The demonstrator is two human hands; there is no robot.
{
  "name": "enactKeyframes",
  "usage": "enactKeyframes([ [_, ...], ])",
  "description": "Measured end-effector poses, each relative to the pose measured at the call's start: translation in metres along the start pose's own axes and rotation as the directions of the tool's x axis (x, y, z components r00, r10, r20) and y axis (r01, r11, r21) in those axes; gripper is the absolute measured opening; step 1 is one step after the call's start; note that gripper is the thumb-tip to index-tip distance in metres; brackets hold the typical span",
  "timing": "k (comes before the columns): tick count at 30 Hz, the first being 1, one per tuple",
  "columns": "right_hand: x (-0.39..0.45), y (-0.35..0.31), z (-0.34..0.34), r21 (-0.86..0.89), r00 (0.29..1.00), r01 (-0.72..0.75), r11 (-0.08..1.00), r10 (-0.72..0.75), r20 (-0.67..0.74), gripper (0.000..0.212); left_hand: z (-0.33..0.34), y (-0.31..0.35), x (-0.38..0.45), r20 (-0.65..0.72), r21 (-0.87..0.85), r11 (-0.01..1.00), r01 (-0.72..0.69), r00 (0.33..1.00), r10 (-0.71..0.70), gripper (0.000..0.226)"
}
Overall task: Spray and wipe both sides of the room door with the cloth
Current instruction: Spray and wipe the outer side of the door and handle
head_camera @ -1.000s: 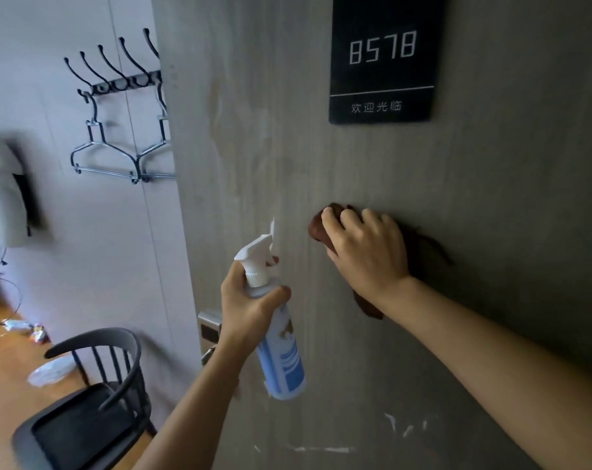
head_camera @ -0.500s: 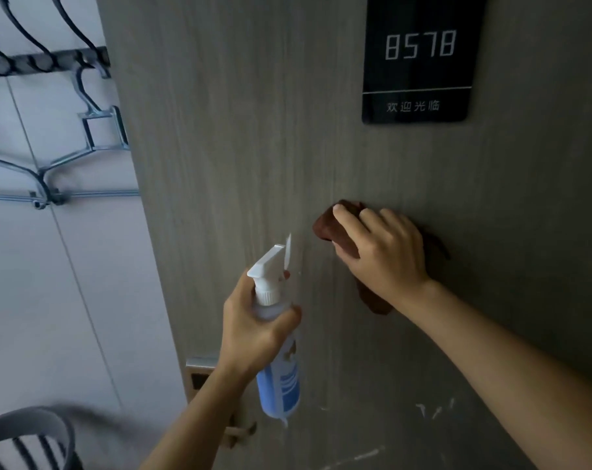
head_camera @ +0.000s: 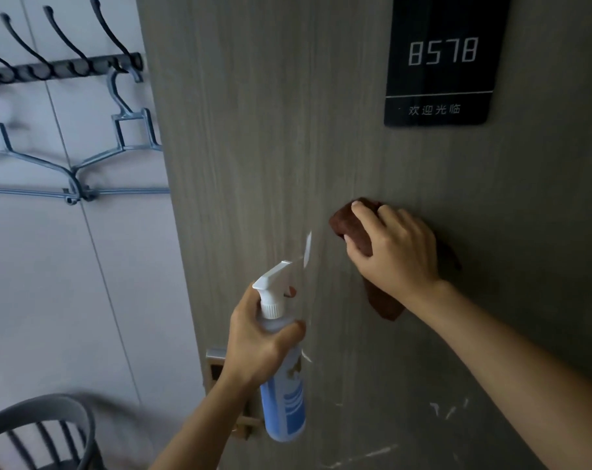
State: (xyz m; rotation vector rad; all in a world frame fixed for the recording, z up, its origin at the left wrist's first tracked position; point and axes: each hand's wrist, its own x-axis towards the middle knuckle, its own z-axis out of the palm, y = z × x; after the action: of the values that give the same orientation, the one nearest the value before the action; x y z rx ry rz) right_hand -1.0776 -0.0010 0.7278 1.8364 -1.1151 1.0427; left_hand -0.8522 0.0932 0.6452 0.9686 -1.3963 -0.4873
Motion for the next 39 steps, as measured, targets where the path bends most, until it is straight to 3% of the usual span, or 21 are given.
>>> enactKeyframes([
  [5, 0.013, -0.019, -0.010, 0.024, 1.000, -0.025, 0.999, 0.026, -0.009, 0.054, -0.022, -0.008, 0.007, -0.016, 0.003, 1.000, -0.006, 1.000, 0.006, 0.042],
  [9, 0.051, -0.027, -0.011, 0.006, 0.993, 0.003, 1.000, -0.002, -0.120, 0.054, -0.057, -0.011, 0.048, 0.035, -0.010, 0.999, -0.053, 0.998, 0.053, 0.047],
  [14, 0.057, -0.044, 0.013, -0.064, 0.973, -0.063, 0.996, 0.046, -0.228, 0.046, -0.082, -0.015, 0.097, 0.102, -0.003, 0.987, -0.158, 0.982, 0.158, 0.045],
  [17, -0.002, -0.063, 0.042, -0.068, 0.977, 0.087, 0.994, -0.099, -0.190, 0.046, -0.087, -0.022, 0.115, 0.165, -0.046, 0.980, -0.195, 0.966, 0.200, 0.040],
  [20, -0.073, -0.075, 0.063, -0.106, 0.955, 0.291, 0.951, -0.295, -0.018, 0.054, -0.091, -0.032, 0.124, 0.225, -0.083, 0.974, -0.210, 0.948, 0.224, 0.040],
  [22, -0.080, -0.072, 0.063, -0.121, 0.944, 0.330, 0.936, -0.330, 0.017, 0.051, -0.093, -0.036, 0.124, 0.245, -0.095, 0.971, -0.219, 0.940, 0.236, 0.041],
  [24, -0.053, -0.069, 0.057, -0.146, 0.968, 0.230, 0.962, -0.242, -0.065, 0.044, -0.093, -0.040, 0.123, 0.245, -0.095, 0.970, -0.222, 0.940, 0.239, 0.044],
  [26, -0.017, -0.065, 0.047, -0.120, 0.977, 0.015, 0.993, -0.040, -0.209, 0.039, -0.093, -0.044, 0.123, 0.243, -0.093, 0.969, -0.228, 0.939, 0.244, 0.046],
  [29, 0.007, -0.066, 0.048, -0.027, 0.924, -0.182, 0.983, 0.161, -0.347, 0.038, -0.090, -0.052, 0.121, 0.213, -0.092, 0.970, -0.223, 0.948, 0.238, 0.050],
  [31, -0.012, -0.075, 0.059, -0.021, 0.941, -0.113, 0.993, 0.100, -0.323, 0.040, -0.086, -0.056, 0.119, 0.170, -0.076, 0.970, -0.230, 0.956, 0.240, 0.054],
  [33, -0.048, -0.082, 0.069, -0.076, 0.975, 0.119, 0.990, -0.131, -0.180, 0.048, -0.085, -0.059, 0.118, 0.142, -0.066, 0.972, -0.226, 0.962, 0.234, 0.058],
  [35, -0.066, -0.078, 0.068, -0.125, 0.952, 0.294, 0.948, -0.302, -0.055, 0.054, -0.084, -0.062, 0.117, 0.139, -0.057, 0.974, -0.218, 0.965, 0.223, 0.059],
  [37, -0.048, -0.069, 0.060, -0.164, 0.955, 0.258, 0.952, -0.277, -0.103, 0.050, -0.084, -0.063, 0.116, 0.136, -0.038, 0.977, -0.208, 0.968, 0.211, 0.057],
  [39, -0.008, -0.062, 0.047, -0.167, 0.964, 0.034, 0.985, -0.077, -0.255, 0.041, -0.084, -0.062, 0.115, 0.131, -0.020, 0.978, -0.207, 0.969, 0.208, 0.056],
])
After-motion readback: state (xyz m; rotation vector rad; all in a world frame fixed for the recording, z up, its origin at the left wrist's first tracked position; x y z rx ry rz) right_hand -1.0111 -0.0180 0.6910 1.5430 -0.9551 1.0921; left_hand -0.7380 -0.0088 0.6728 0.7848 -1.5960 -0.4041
